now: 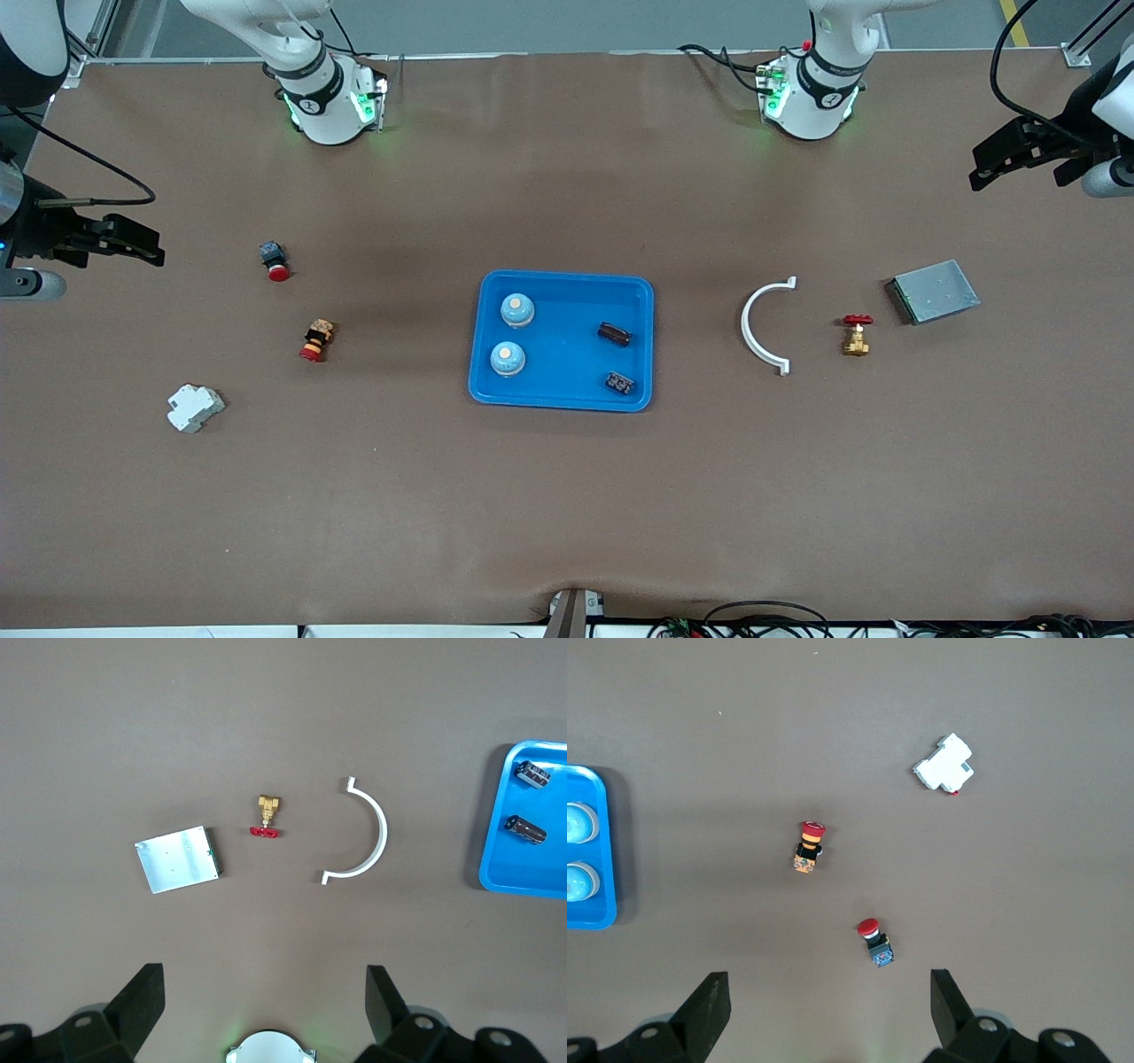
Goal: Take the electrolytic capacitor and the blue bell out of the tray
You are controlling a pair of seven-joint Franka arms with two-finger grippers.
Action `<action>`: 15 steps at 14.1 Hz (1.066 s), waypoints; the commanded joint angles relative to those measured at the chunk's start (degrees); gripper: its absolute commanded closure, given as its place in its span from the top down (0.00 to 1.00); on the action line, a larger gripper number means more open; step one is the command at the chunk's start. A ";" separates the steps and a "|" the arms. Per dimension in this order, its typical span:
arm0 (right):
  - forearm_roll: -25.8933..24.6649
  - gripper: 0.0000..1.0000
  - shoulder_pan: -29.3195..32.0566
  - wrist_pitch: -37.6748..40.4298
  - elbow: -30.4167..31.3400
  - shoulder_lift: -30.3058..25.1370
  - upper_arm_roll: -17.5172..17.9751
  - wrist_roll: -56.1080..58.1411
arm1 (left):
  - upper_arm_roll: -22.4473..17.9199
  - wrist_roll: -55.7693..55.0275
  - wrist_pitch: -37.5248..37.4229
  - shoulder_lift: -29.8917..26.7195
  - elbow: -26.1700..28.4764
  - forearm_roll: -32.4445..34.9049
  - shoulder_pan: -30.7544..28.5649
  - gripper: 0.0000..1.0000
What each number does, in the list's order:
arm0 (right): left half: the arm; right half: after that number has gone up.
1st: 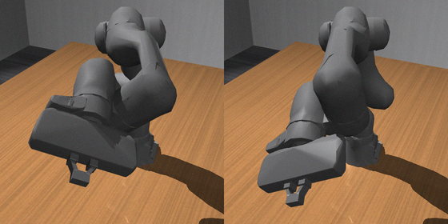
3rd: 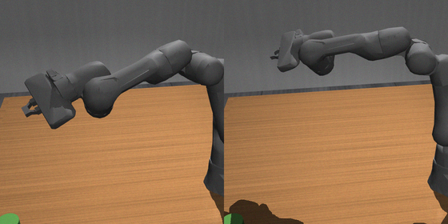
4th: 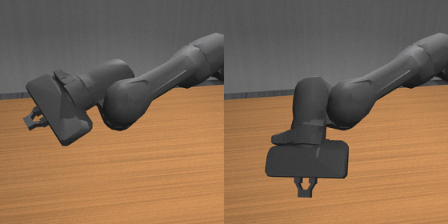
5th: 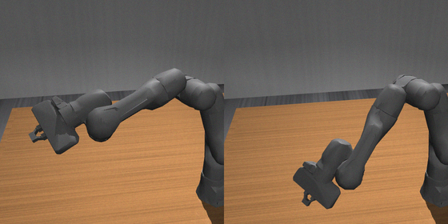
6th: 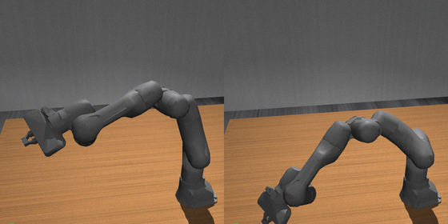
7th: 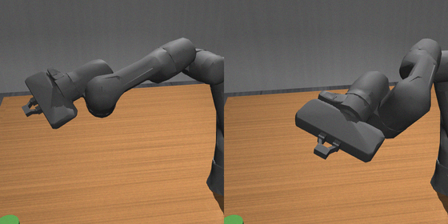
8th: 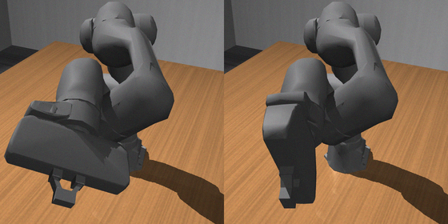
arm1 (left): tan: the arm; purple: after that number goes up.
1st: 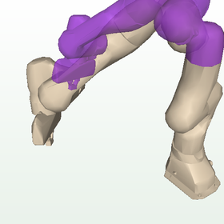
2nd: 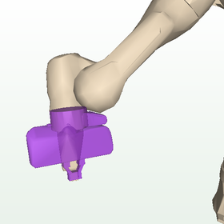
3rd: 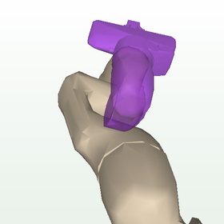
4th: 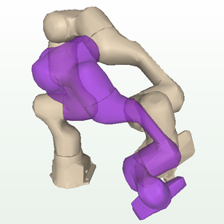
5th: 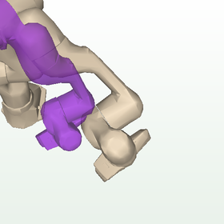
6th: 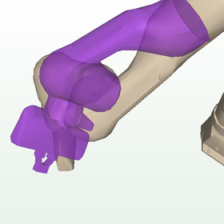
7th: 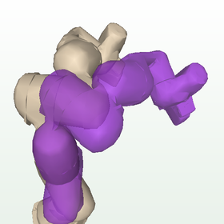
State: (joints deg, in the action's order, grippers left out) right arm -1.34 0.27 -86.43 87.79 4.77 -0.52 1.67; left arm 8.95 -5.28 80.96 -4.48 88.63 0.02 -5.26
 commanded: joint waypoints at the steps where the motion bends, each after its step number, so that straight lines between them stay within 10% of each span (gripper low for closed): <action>1: 0.29 1.00 0.70 0.21 -0.86 0.32 0.43 -0.18 | 0.10 0.36 -1.06 0.26 -1.09 -1.34 -0.28 1.00; 15: 0.29 1.00 0.70 0.21 -0.86 0.32 0.43 -0.18 | 3.17 -12.45 4.28 11.16 1.01 -2.65 1.65 1.00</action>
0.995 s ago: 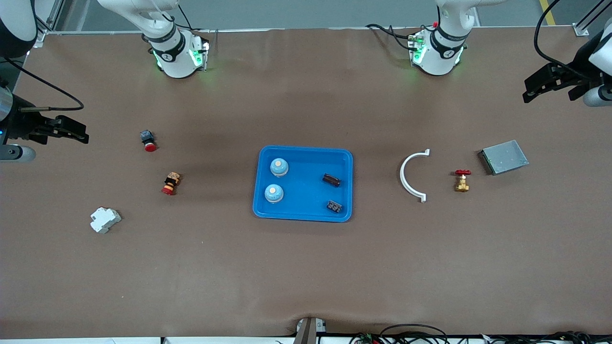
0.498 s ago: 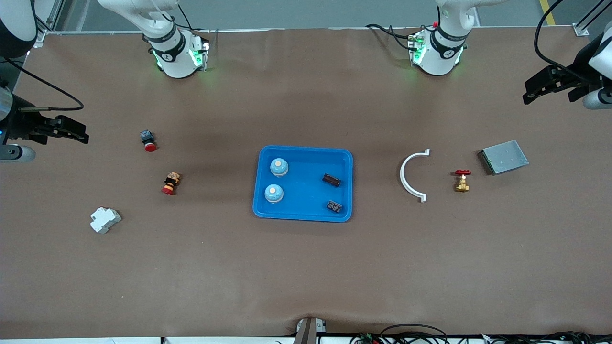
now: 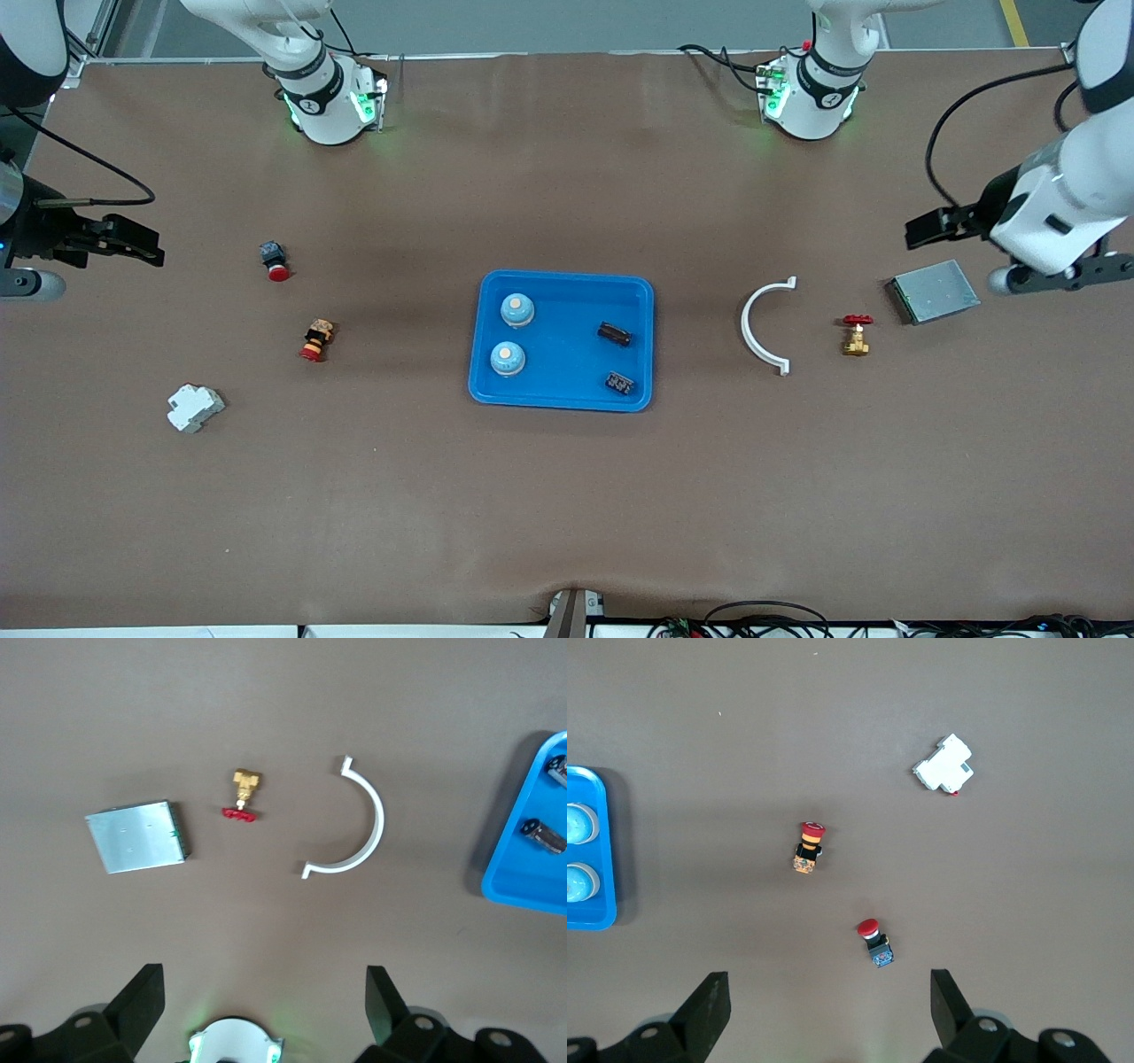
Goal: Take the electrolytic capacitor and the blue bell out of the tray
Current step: 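Reach the left gripper to a brown capacitor while the right gripper approaches the bells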
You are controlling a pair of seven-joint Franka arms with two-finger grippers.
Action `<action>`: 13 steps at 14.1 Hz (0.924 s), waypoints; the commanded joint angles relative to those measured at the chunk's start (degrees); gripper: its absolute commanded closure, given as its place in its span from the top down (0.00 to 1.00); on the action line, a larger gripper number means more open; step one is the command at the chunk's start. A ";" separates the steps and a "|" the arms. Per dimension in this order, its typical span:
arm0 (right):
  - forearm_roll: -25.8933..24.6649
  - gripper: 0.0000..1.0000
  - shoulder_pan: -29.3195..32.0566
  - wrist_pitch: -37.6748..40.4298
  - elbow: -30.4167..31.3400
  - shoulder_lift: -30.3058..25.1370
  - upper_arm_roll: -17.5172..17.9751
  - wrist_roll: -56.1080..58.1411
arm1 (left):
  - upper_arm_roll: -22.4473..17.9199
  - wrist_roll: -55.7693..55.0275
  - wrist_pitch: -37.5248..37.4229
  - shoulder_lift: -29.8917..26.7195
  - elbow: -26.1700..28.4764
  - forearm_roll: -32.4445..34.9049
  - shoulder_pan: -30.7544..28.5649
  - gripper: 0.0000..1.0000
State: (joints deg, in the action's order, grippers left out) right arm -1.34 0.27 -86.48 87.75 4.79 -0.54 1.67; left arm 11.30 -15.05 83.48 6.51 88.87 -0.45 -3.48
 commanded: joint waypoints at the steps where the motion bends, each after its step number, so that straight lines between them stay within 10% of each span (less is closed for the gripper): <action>1: 0.29 1.00 0.69 0.26 -0.82 0.30 0.45 -0.18 | 1.27 -4.44 3.51 0.95 1.47 -3.31 -0.12 1.00; 13: 0.46 1.00 -1.23 -1.58 -1.00 2.93 0.80 -0.27 | 6.72 -24.57 25.67 9.83 8.51 -3.59 6.28 1.00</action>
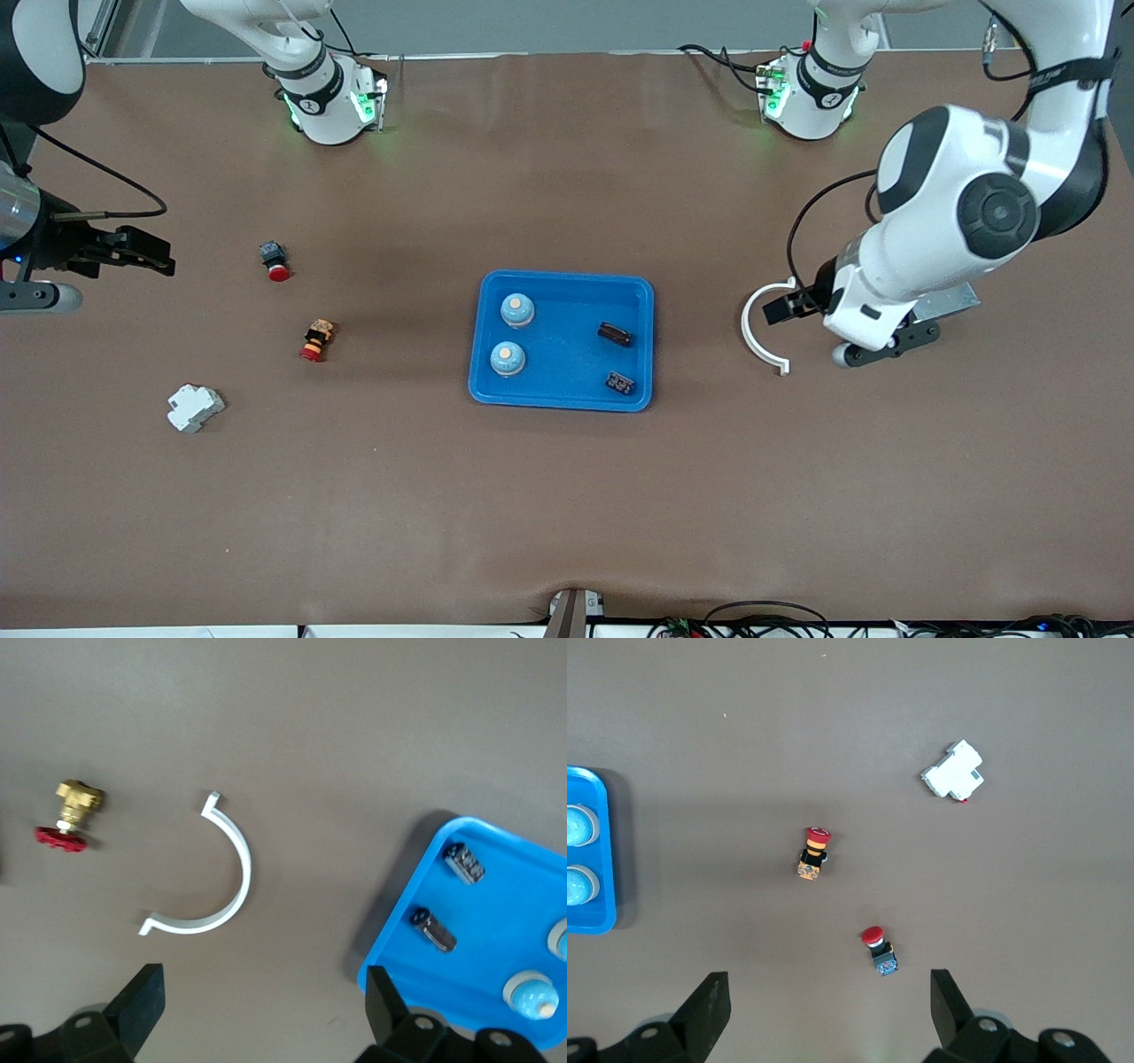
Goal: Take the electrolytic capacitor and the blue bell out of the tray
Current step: 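Reach the left gripper to a brown capacitor while the right gripper approaches the bells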
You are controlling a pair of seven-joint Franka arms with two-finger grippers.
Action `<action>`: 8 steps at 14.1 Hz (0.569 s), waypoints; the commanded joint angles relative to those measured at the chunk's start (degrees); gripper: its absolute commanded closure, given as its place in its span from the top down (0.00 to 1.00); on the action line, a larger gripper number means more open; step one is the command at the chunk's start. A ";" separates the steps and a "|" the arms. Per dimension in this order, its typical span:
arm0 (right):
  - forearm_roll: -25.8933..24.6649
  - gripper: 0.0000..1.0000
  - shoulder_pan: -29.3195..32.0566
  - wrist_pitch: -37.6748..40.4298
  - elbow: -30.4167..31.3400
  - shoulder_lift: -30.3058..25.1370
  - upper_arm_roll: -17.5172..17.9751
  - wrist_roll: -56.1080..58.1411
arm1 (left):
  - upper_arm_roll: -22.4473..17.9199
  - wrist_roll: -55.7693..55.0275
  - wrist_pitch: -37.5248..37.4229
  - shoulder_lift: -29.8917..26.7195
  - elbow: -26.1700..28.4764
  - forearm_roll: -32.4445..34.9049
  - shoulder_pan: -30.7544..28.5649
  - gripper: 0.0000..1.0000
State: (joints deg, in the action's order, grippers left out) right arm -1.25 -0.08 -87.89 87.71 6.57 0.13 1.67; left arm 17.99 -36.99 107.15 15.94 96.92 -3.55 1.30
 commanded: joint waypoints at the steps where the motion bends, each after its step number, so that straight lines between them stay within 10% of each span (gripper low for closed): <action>1: 0.37 1.00 -1.67 -0.70 -0.96 1.51 0.13 -0.27 | -0.06 -5.61 3.32 1.62 0.29 -0.40 3.17 1.00; 8: 0.72 1.00 -10.10 -3.42 -0.53 4.06 0.13 -13.43 | -0.06 -20.19 11.93 8.04 0.28 -0.31 9.06 1.00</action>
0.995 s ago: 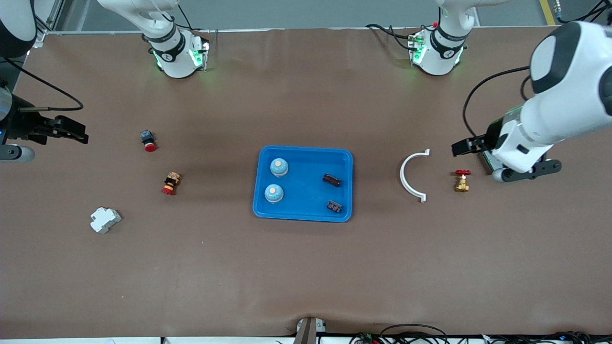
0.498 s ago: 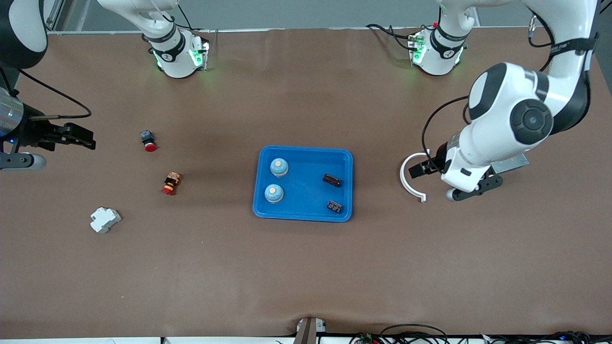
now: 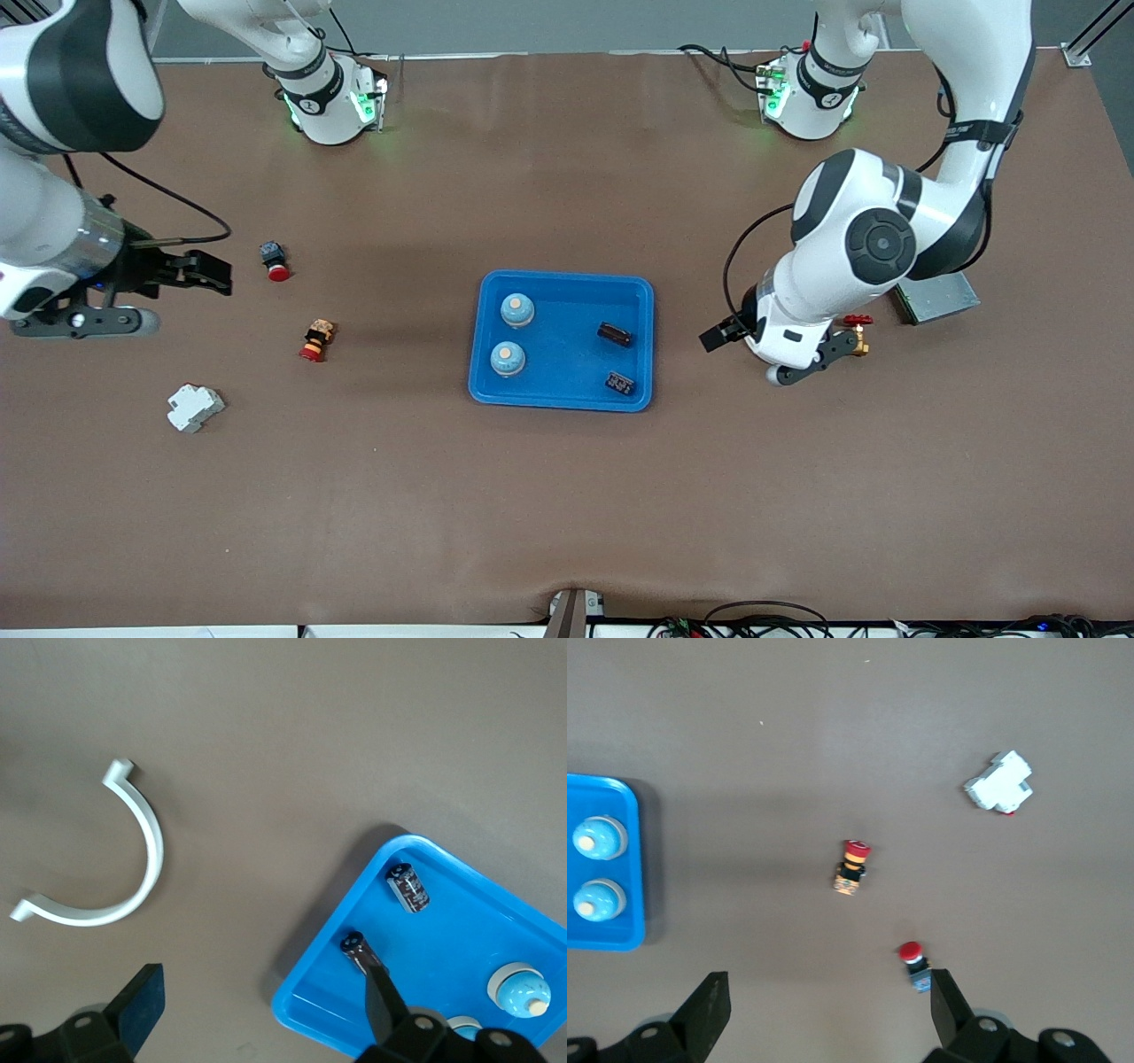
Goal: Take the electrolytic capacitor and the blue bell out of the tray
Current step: 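Reach the left gripper to a brown capacitor while the right gripper approaches the bells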
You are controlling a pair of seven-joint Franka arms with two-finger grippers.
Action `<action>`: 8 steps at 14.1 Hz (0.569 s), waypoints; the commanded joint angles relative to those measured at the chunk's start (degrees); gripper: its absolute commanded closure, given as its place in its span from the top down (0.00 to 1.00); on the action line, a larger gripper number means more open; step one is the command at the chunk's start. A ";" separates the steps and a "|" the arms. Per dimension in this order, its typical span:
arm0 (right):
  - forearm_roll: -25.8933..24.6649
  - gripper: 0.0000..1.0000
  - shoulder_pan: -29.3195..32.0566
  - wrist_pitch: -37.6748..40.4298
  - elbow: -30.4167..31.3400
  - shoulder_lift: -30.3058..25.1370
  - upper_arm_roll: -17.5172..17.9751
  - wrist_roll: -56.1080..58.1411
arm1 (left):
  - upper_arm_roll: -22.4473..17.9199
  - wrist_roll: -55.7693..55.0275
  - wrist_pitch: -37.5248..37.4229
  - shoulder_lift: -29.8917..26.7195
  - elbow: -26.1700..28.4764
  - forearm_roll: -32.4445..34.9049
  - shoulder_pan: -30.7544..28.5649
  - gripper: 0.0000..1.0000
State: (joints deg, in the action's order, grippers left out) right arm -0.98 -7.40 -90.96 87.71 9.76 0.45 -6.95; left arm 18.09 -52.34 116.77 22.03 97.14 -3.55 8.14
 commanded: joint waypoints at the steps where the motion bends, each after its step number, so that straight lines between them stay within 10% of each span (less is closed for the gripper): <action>1: 1.06 1.00 -4.10 -0.45 -0.35 1.48 -0.09 -6.13 | -0.25 -8.35 3.80 3.27 0.59 0.47 3.44 1.00; 8: 2.47 1.00 -13.96 -7.46 4.65 3.33 -0.18 -18.35 | -0.25 -27.53 12.58 11.09 0.94 4.87 11.36 1.00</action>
State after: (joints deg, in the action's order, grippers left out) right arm 1.13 -19.70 -96.07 90.24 13.25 0.75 -22.84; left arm 18.09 -75.90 126.46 31.78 98.22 -0.23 18.24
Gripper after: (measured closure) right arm 0.000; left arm 0.000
